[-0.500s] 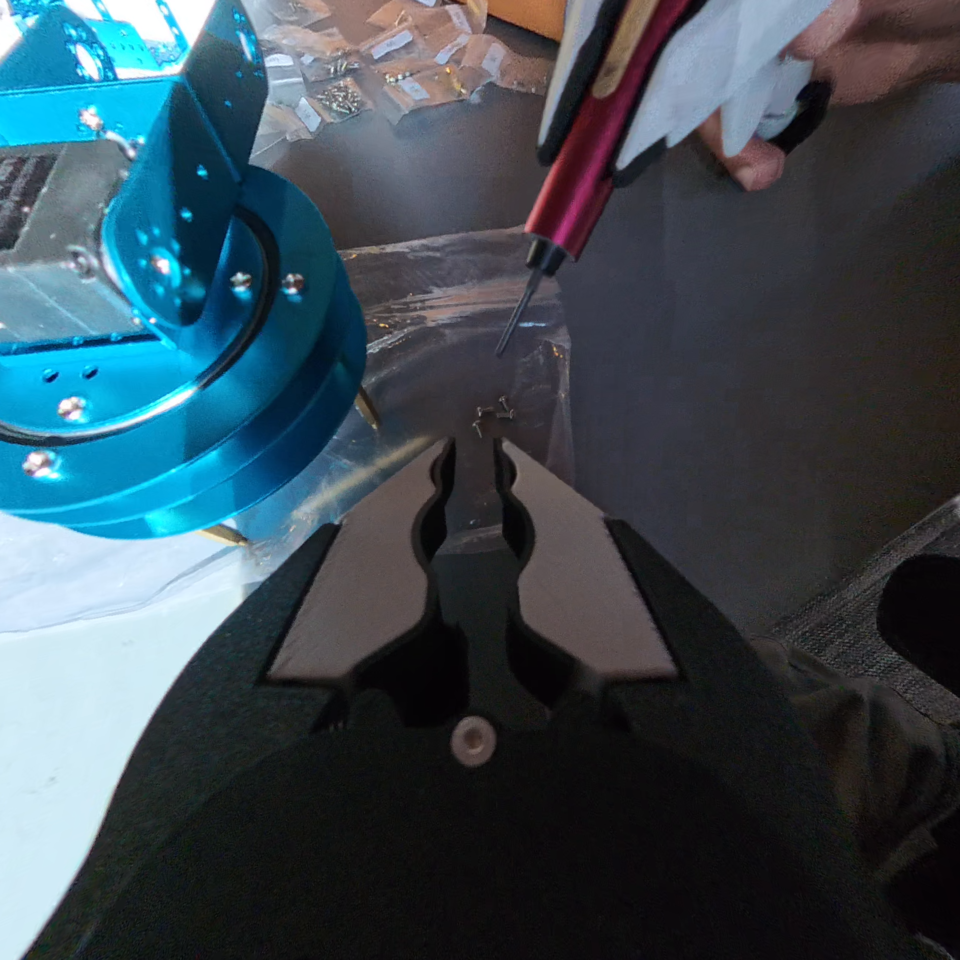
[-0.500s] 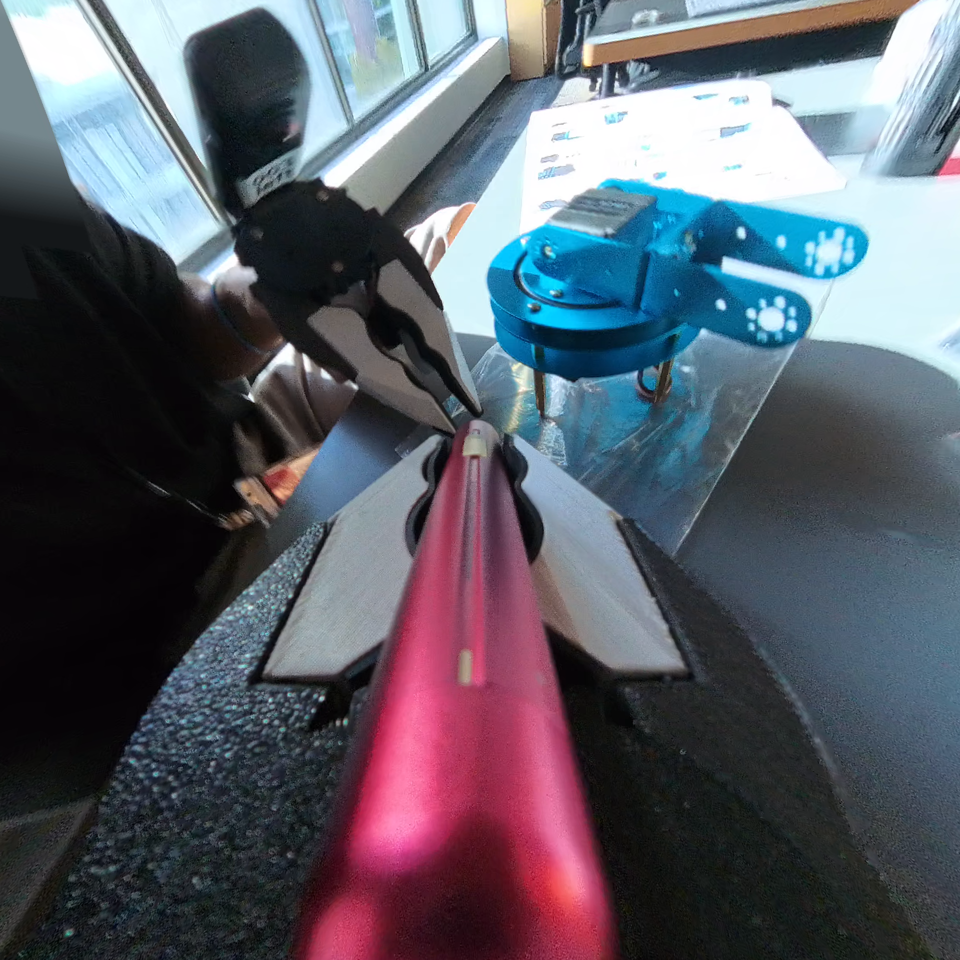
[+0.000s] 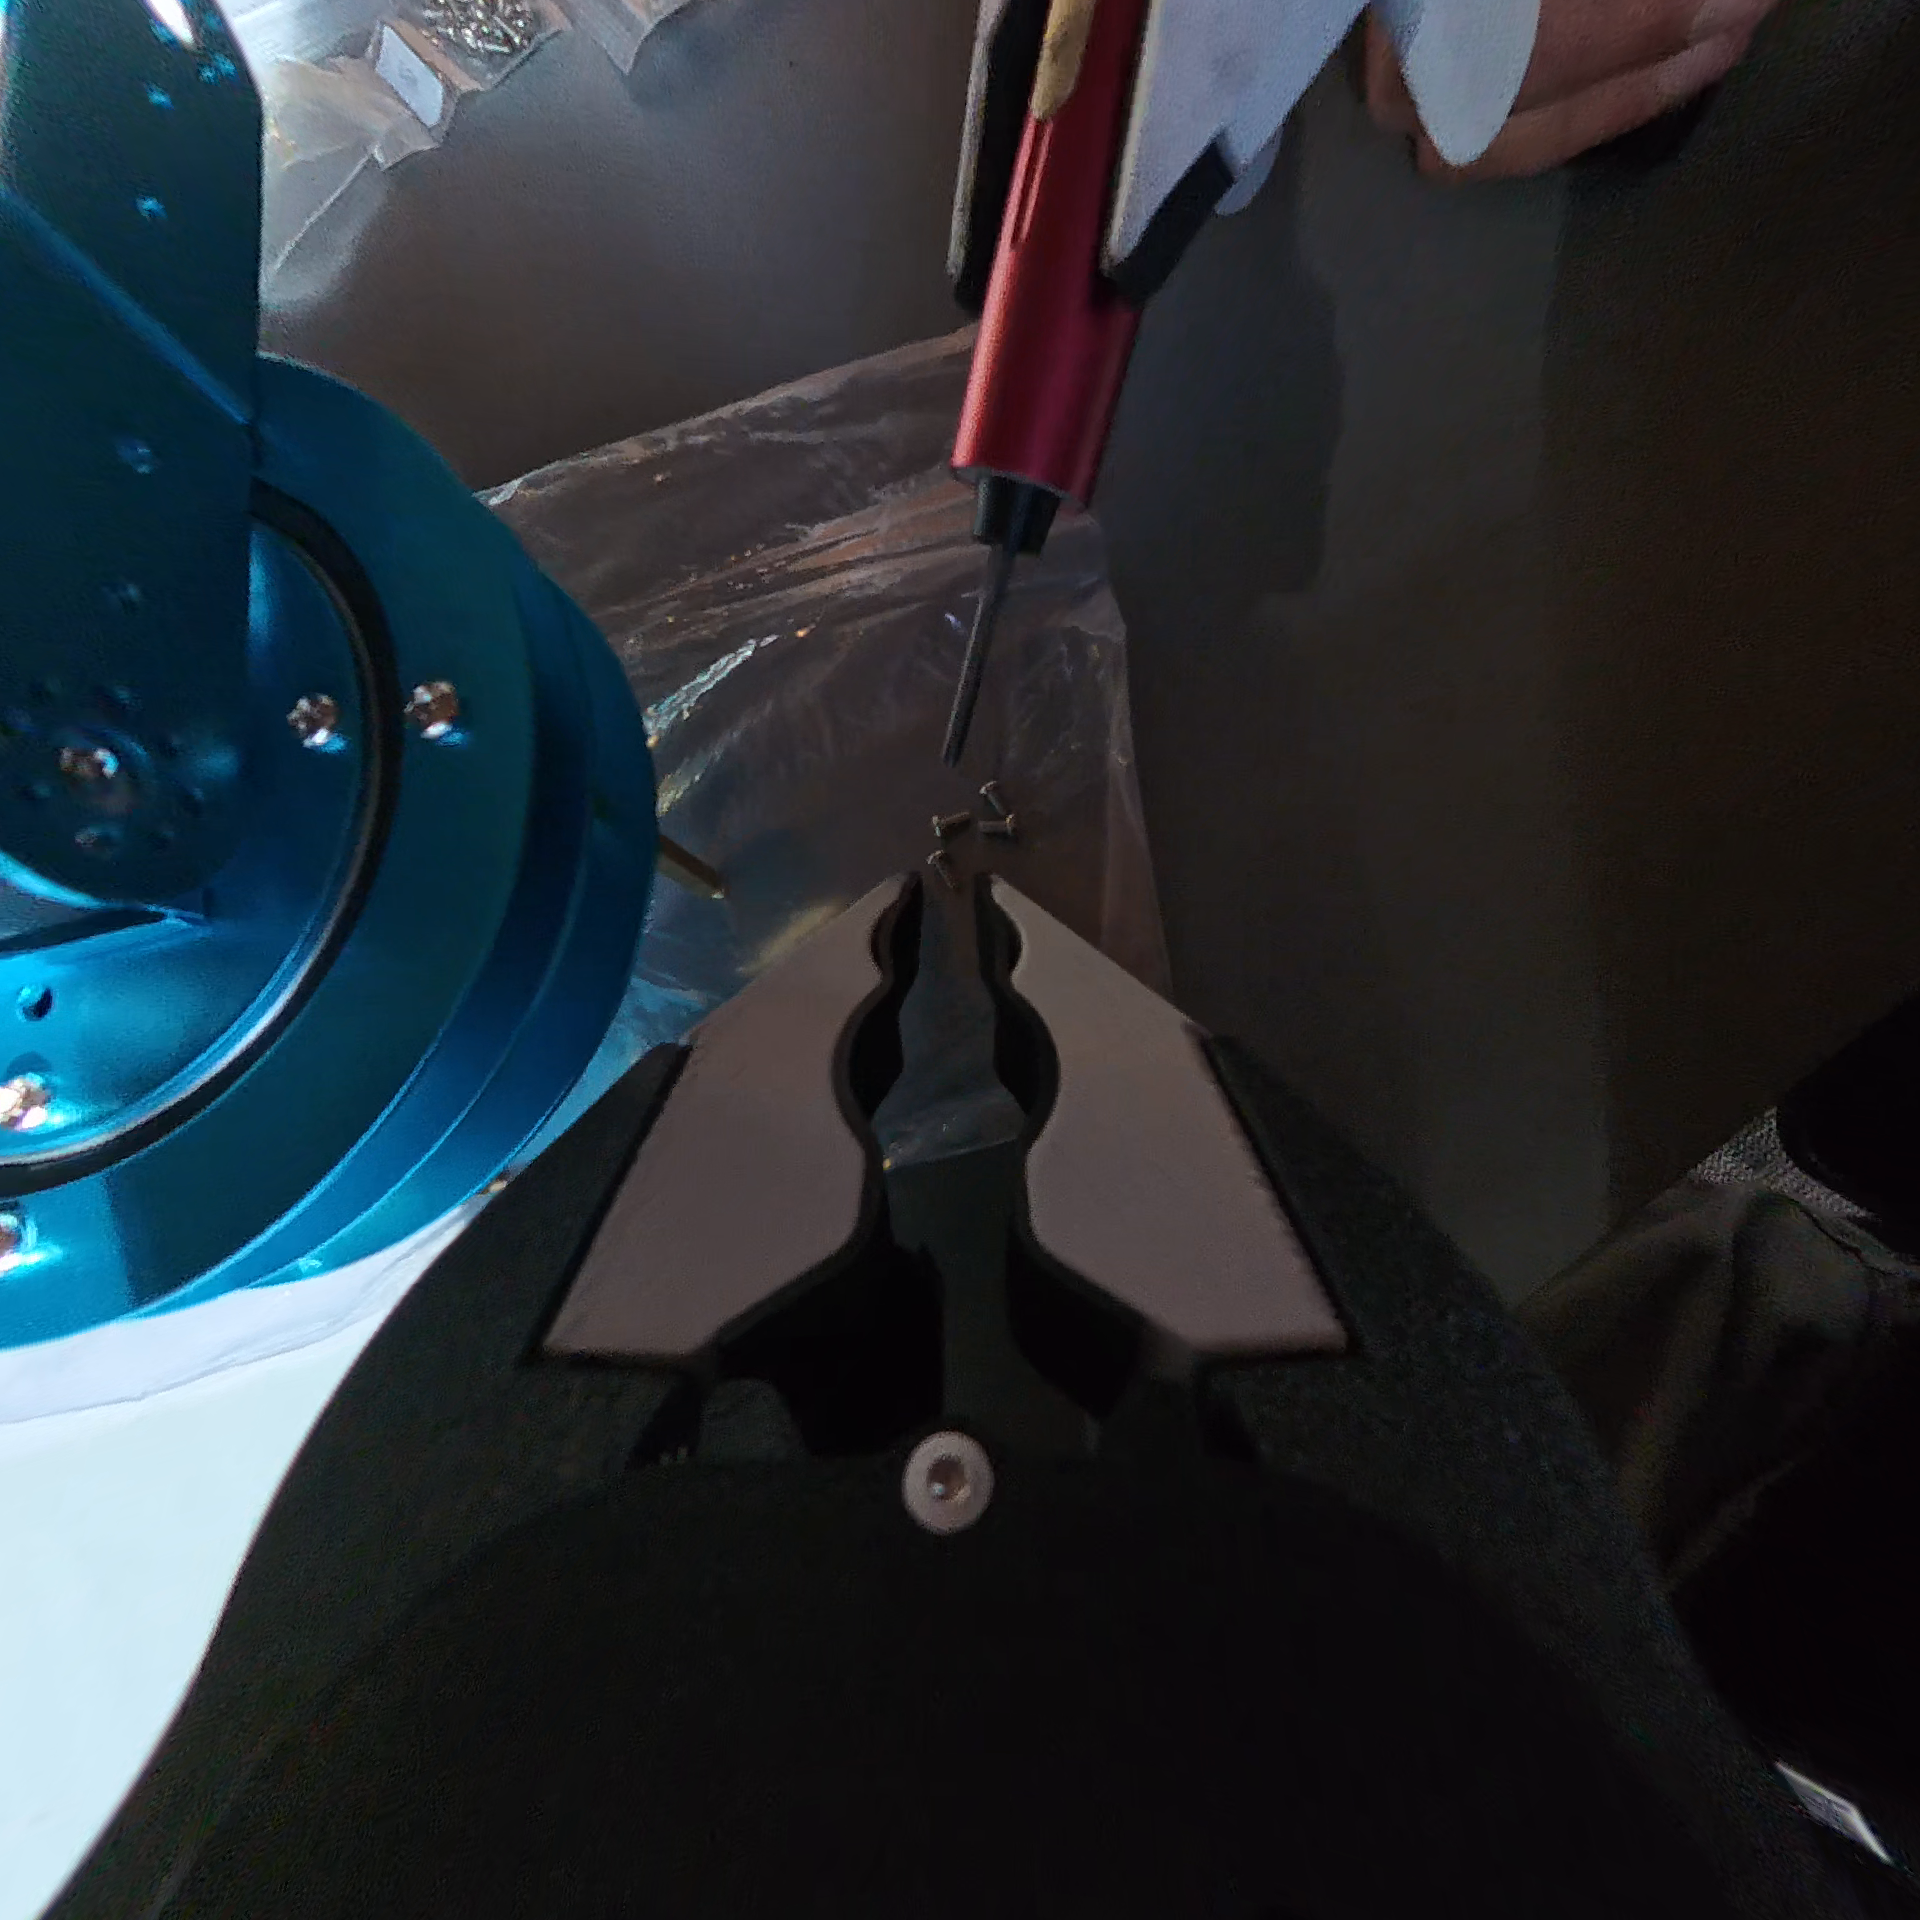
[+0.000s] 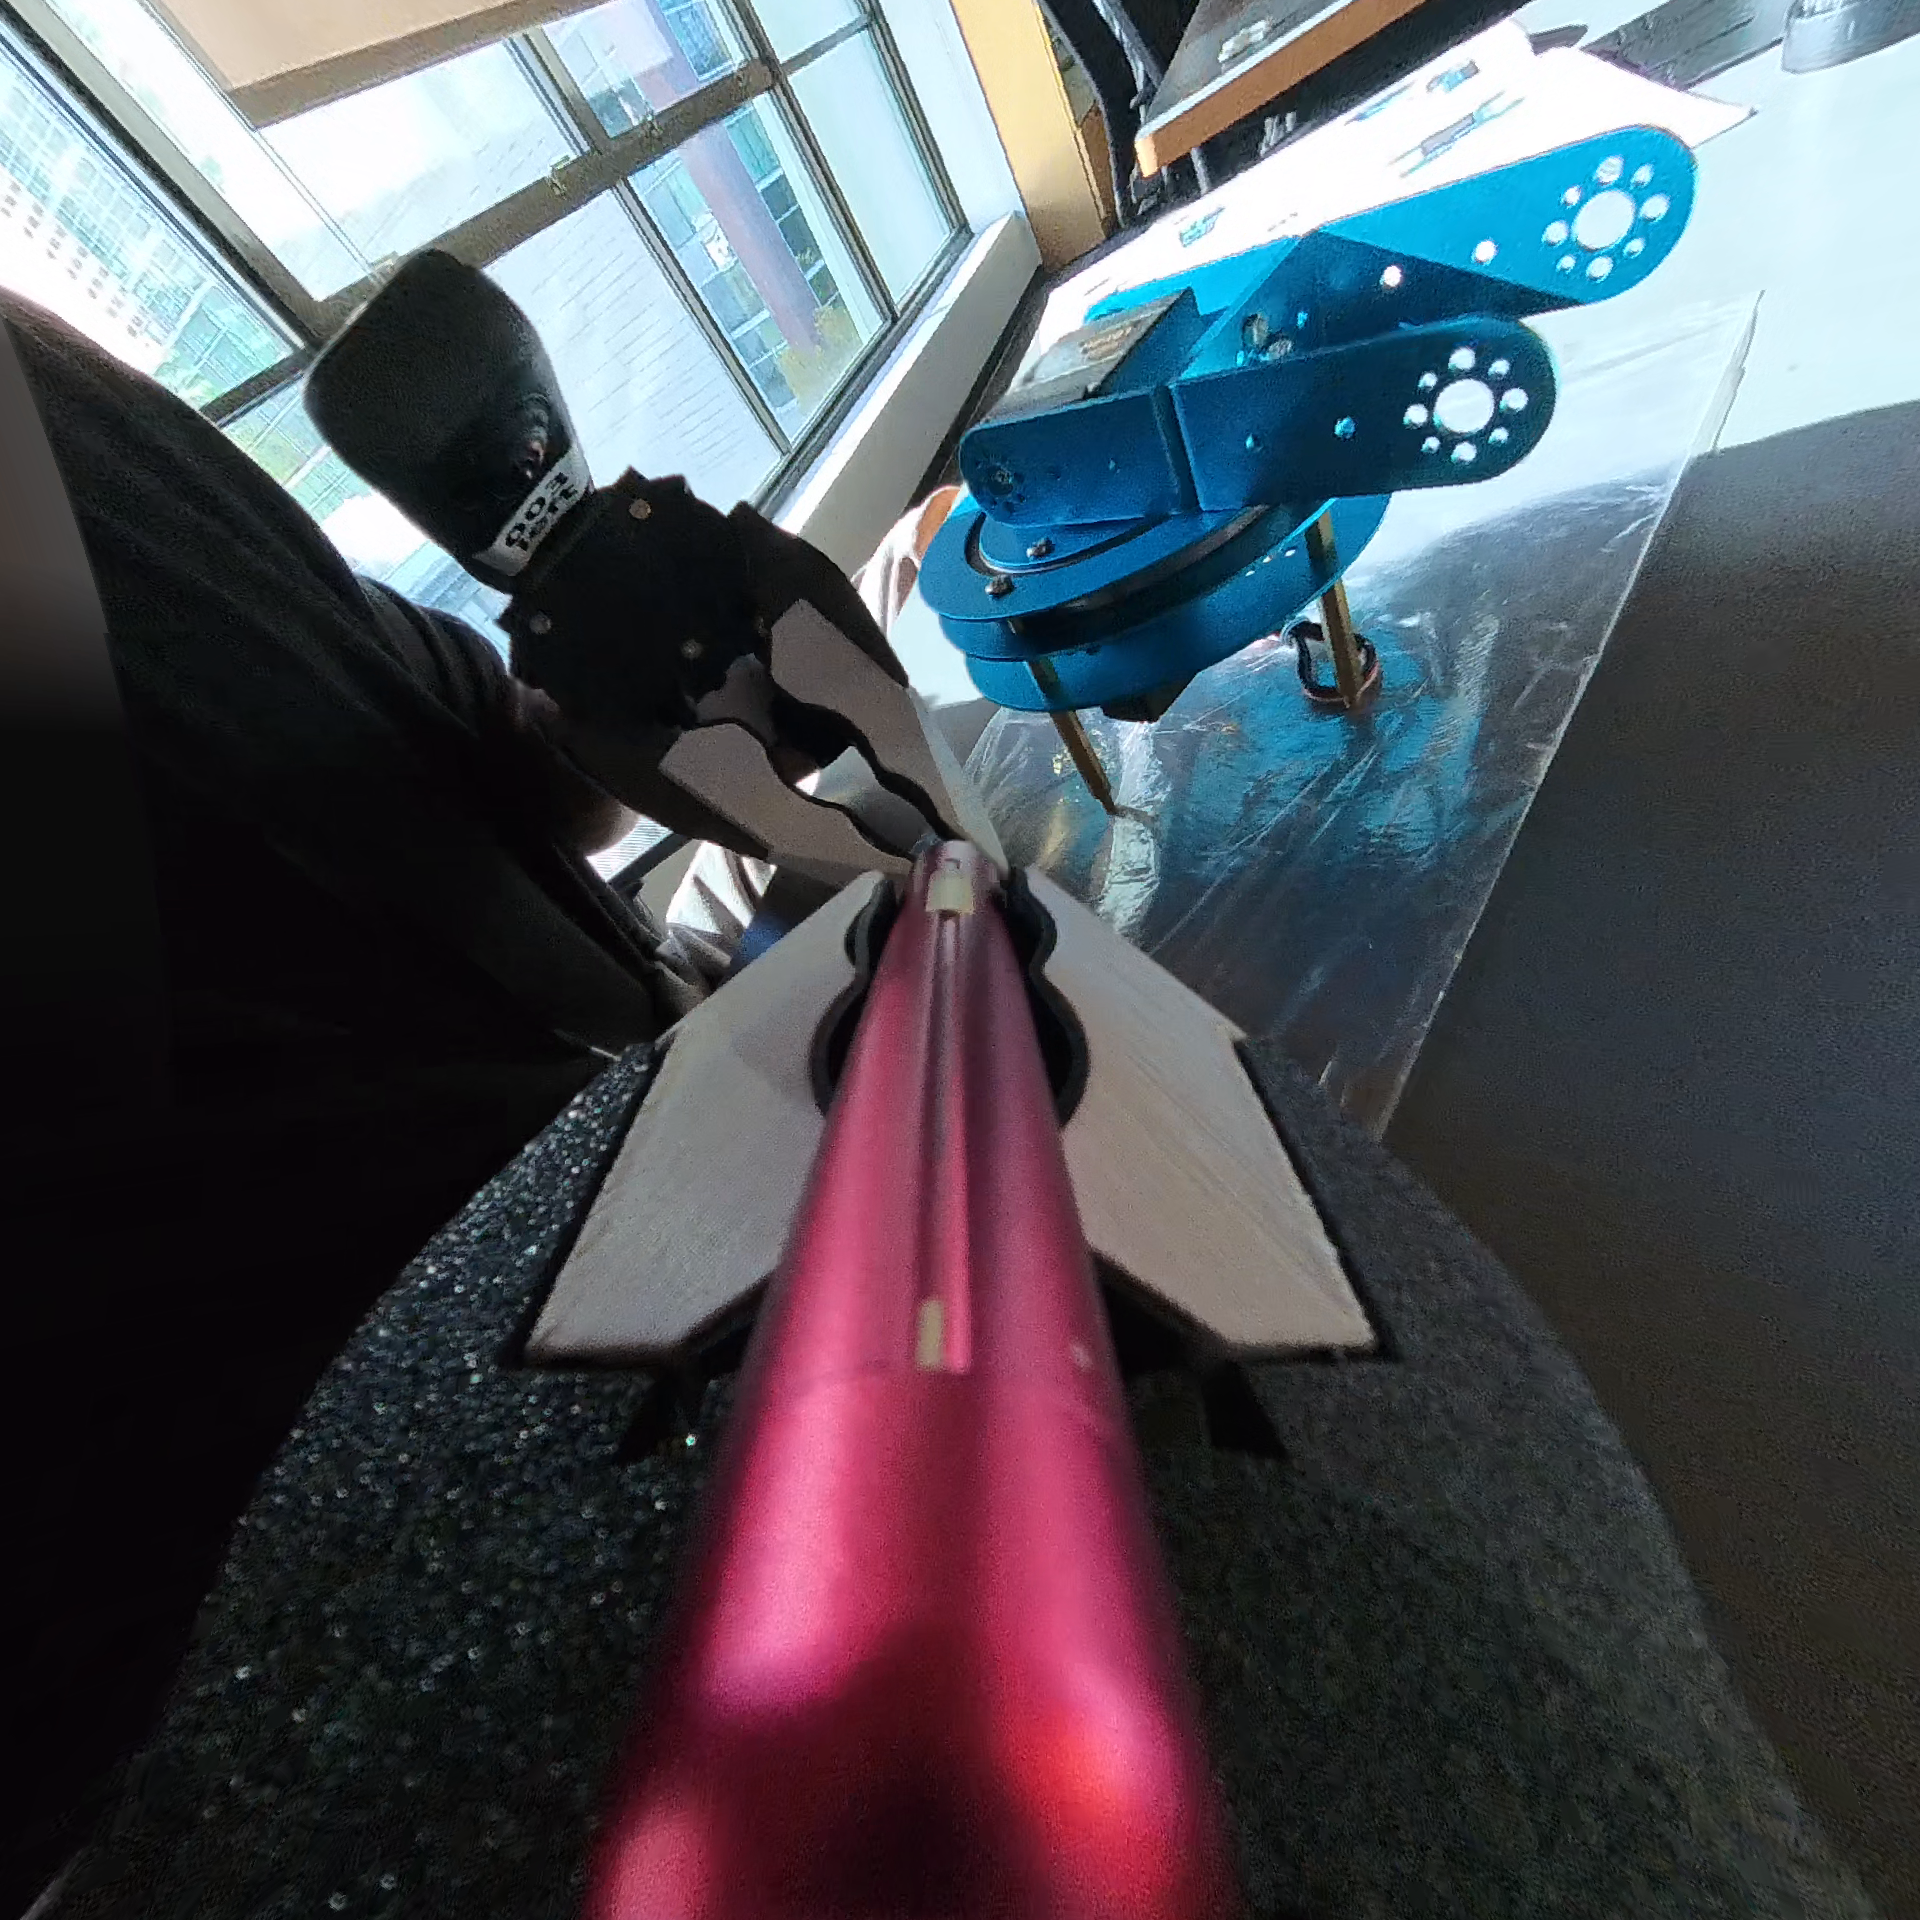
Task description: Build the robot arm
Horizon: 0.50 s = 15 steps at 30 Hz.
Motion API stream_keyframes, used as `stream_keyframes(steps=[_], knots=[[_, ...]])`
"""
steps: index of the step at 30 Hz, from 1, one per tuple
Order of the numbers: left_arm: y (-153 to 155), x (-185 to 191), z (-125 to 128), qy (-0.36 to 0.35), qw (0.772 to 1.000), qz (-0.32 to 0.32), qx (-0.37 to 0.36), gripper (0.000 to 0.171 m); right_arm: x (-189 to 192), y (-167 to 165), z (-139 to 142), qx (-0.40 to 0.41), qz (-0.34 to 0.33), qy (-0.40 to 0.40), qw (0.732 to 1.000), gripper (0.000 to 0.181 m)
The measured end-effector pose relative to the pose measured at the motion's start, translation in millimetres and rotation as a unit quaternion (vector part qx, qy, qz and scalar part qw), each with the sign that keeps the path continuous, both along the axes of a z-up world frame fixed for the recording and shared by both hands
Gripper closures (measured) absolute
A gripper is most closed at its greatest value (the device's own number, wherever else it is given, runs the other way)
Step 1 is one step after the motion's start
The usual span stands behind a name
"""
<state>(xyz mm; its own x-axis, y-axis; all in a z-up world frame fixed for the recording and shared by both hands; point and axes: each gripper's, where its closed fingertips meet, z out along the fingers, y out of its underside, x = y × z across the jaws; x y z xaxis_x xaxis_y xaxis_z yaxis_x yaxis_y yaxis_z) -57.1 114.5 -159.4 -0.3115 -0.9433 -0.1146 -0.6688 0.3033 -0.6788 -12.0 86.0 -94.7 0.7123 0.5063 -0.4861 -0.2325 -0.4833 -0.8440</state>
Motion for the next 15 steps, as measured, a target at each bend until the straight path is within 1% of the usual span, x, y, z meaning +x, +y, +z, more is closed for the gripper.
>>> stream_keyframes(steps=[6,10,12,13,15], knots=[[-1.6,2.8,-0.3,0.017,1.000,-0.003,-0.007,0.166,-1.6,-1.3,-2.9,-0.009,0.007,0.003,1.000,0.159],[0.4,6.1,-0.2,0.024,1.000,0.004,-0.018,0.162,0.9,-1.0,-4.5,-0.013,-0.004,0.002,1.000,0.159],[-0.9,7.7,-0.4,0.029,0.999,0.006,-0.037,0.162,3.3,-0.4,-4.2,-0.014,-0.011,0.006,1.000,0.160],[-1.1,8.2,-0.6,0.031,0.999,0.006,-0.045,0.163,4.1,-0.4,-4.1,-0.014,-0.013,0.008,1.000,0.160],[-3.8,8.2,-0.8,0.032,0.998,-0.001,-0.055,0.171,5.3,-0.2,-4.1,-0.014,-0.017,0.008,1.000,0.159]])
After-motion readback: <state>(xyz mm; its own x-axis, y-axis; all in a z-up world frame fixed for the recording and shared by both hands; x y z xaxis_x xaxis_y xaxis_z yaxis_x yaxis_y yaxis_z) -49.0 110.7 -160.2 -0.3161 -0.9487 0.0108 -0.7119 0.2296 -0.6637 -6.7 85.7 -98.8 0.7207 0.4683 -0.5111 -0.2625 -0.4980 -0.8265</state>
